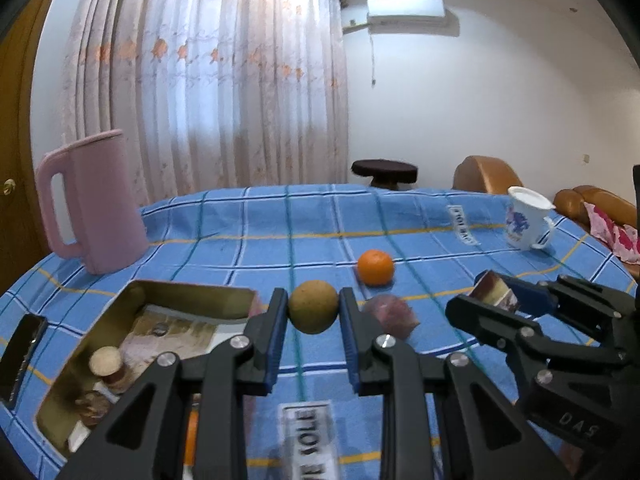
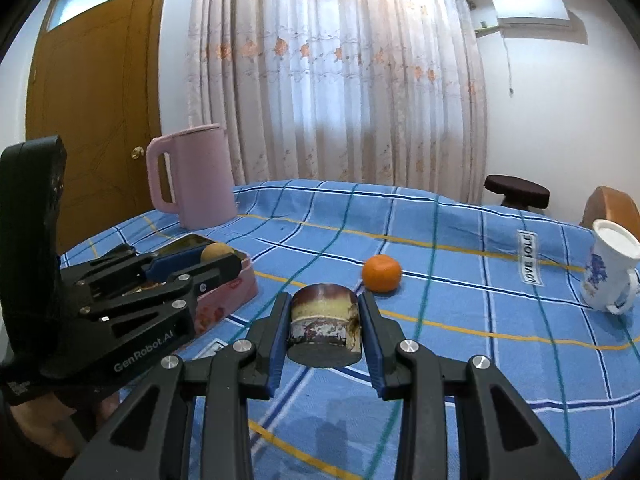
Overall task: Organize fruits
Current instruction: 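Carry the brown fruit in left tool to the tin while right tool carries the jar, then open both tools over the tin to release the fruit and jar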
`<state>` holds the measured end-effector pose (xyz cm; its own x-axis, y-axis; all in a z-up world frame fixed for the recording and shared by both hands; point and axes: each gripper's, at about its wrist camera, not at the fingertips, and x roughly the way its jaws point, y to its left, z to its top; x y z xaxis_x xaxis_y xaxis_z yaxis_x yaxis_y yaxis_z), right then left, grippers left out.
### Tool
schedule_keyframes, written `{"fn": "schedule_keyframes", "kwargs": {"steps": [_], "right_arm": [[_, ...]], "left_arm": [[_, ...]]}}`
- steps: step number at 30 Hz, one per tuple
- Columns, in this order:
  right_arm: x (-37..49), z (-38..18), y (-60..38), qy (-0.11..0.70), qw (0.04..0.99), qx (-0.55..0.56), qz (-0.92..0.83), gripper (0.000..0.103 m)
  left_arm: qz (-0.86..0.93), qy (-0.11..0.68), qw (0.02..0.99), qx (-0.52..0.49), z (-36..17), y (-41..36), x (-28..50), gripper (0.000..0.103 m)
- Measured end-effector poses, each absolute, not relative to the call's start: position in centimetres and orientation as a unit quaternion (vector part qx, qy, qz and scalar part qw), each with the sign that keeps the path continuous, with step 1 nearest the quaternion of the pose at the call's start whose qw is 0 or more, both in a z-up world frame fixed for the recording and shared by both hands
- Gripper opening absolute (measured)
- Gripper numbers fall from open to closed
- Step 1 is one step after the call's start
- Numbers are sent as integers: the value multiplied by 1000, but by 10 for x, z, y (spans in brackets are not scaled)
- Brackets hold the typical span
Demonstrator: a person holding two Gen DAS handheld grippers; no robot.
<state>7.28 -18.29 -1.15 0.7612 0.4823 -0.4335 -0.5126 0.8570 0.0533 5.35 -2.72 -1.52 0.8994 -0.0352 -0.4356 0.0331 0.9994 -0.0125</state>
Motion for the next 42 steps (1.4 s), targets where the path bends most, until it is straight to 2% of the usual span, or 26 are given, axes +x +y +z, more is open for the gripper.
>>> {"fn": "schedule_keyframes", "kwargs": {"steps": [12,28,29,31,33,35,38,42], "right_arm": [[70,3,-74,228,897,-75,371,36],[59,-29,2,271,852,-145,425,36],[59,-32,4,277,846,-148,432,36],[56,-34,7,273,846,-161,429,39],[53,-32,5,268,849,-168,423,60],[51,-30,-1,265,847,-158,432,65],[48,-21,-13,253,857,-156,420,66],[51,-7,-48,236,877,-149,392,66]], "left_arm": [[74,248,965,-32,-6,78,40,27],[81,303,948,-47,-36,128,35,28],[85,306,947,-46,-38,128,35,32],[90,308,946,-44,-38,128,34,50],[89,303,948,-48,-36,127,29,71],[94,296,949,-46,-33,126,26,80],[95,282,954,-45,-25,123,20,83],[93,264,959,-47,-12,116,17,95]]}}
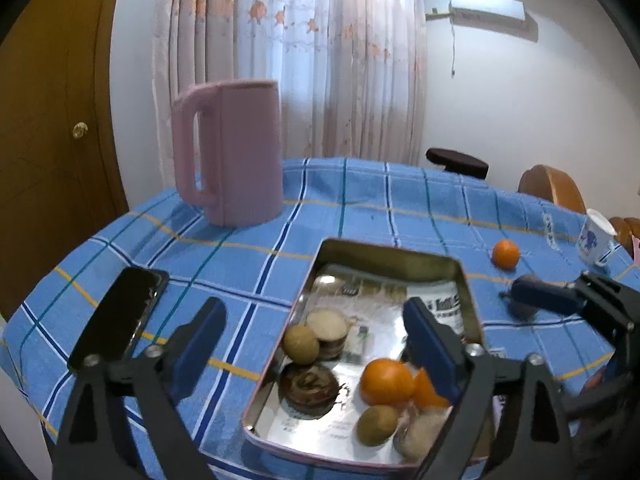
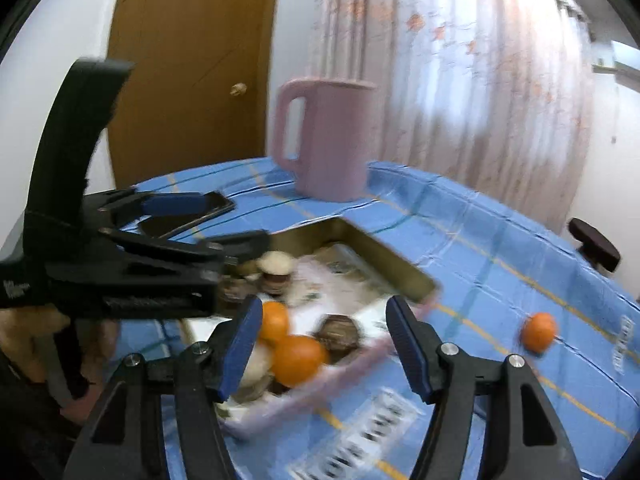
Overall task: Organize fruits
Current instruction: 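Open both tools over the tin to release the fruit and jar, then grasp the large purple-brown fruit with right tool while left tool grasps an orange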
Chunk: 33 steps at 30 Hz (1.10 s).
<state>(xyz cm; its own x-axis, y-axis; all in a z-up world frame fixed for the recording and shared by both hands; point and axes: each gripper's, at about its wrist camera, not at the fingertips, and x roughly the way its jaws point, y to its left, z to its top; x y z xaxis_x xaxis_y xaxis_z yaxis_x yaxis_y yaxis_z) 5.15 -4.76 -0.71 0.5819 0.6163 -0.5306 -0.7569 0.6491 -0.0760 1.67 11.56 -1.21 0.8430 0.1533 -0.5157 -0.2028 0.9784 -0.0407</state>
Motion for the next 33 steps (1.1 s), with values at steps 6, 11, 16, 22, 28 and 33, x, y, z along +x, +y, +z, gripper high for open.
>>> {"fn": "schedule_keyframes", "kwargs": {"steps": [6,11,16,22,28,33], "right_arm": [[92,-2,-108,258,917,-138,271,67],[135,-23,-135,326,916,-111,207,67],[160,-44,-138,379,894,-73,228,67],[169,-55,-135,404,879,-55,248,54],[180,-45,-178,375,910,-28,175,54],[190,-39,-217,361,927,-24,101,54]], "left_arm": [[70,260,962,-44,-2,90,25,95],[51,263,963,-27,2,62,38,97],[41,273,961,-13,1,40,51,99],[33,293,956,-8,-1,21,68,99],[14,313,950,-4,4,-16,93,99],[-9,342,940,8,-3,-58,131,98]]}}
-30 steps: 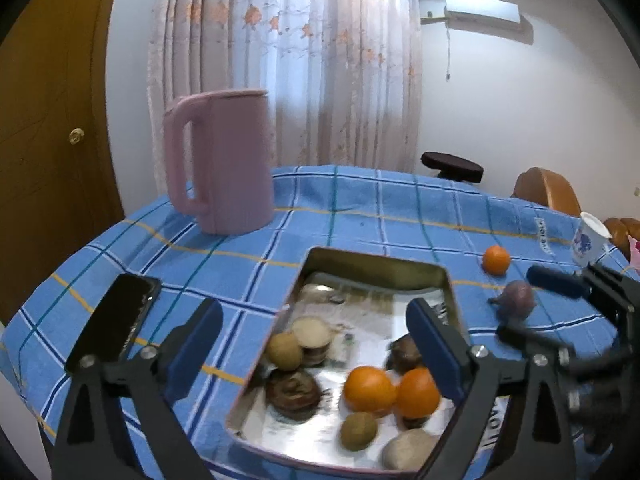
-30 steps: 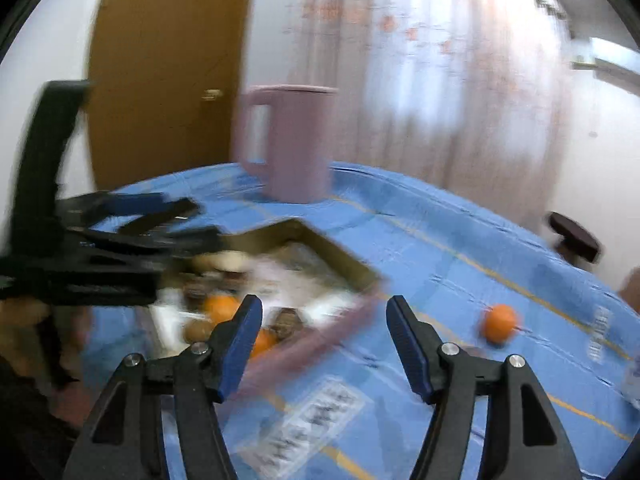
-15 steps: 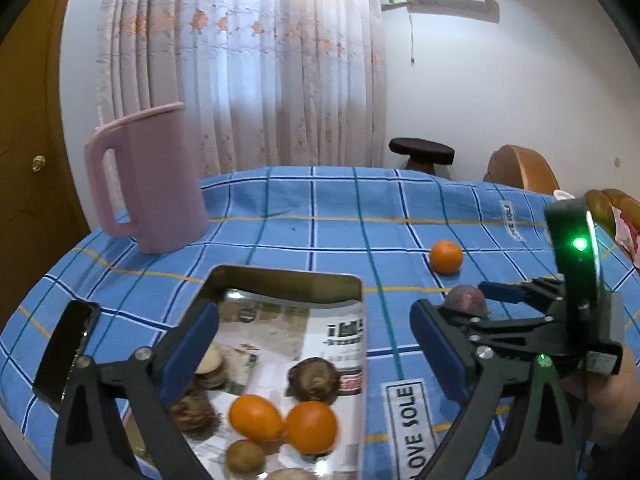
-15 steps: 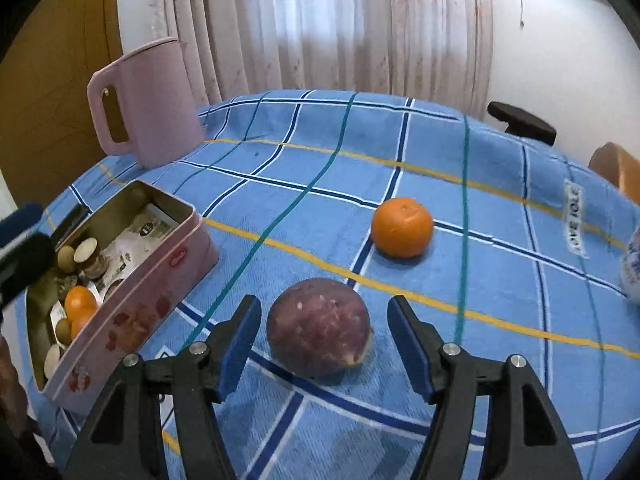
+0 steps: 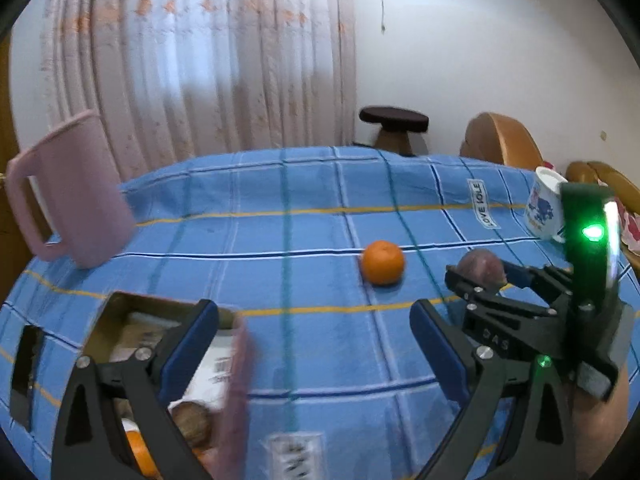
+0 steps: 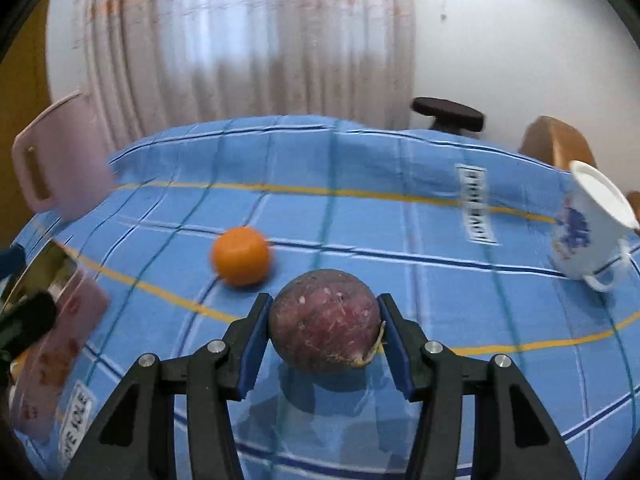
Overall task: Organize fruits
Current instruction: 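Grasp the large purple-brown fruit with right tool while left tool grasps an orange, then carry the orange in left tool to the tin while right tool carries the purple fruit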
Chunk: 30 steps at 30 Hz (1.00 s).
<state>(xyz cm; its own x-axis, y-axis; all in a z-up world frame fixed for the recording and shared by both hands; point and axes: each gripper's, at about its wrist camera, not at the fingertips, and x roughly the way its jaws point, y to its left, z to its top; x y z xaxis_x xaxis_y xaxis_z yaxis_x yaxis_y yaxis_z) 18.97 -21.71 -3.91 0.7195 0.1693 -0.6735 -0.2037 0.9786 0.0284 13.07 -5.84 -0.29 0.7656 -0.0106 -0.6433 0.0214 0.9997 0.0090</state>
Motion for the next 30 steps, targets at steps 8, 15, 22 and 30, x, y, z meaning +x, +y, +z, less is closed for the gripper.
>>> {"fn": "schedule_keyframes", "kwargs": {"steps": [8,15,22,30], "right_arm": [[202,-38,-260,358,933,8,31,54],[198,-38,-269,356,934,24,32,54],[199,-38,-266,356,934,16,43,54],[195,-36,-262,344,937,18,63,54]], "left_arm": [[-26,399,916,6,-35,-100,198,91],[-40,421,906,20,-55,-115,232,70],[-51,430,901,6,-64,-113,250,53],[-82,424,902,-17,-64,-104,231,48]]}}
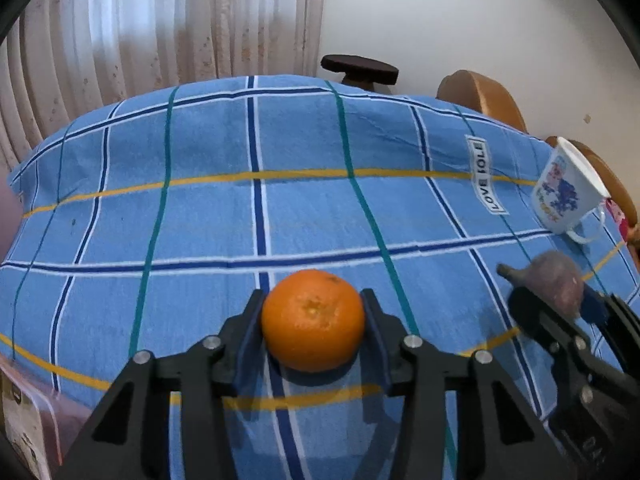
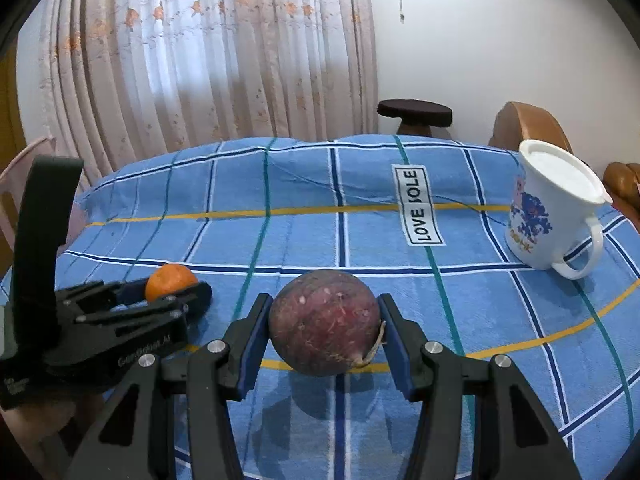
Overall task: Organize fruits
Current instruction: 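Carry the orange in left tool to the tin while right tool carries the purple fruit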
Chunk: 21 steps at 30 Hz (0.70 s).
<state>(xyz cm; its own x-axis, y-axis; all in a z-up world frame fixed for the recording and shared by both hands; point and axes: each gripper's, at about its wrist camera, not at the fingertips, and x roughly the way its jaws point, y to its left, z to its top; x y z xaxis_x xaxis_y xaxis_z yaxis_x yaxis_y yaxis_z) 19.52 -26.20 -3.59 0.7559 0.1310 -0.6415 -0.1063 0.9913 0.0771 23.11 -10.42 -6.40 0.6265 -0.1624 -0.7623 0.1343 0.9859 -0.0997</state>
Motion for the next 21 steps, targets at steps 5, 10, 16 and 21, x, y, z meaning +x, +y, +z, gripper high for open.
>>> {"fn": "schedule_keyframes", "kwargs": {"steps": [5,10,16,21], "right_arm": [[191,-32,-258,330,941,17,74,54],[184,-28,-252,309,947,11,84,54],[166,-20,-243,272,957,2,97,54],[154,-15,-238,243,965,-7,101,54]], "left_arm": [[-82,396,914,-11,-56,-104,212,48],[-69,368,927,-8,-47,-97,196,48],[-61,332,941,2,-36,-92,179,48],[-51,311,949,8,-32,-90,167,48]]}}
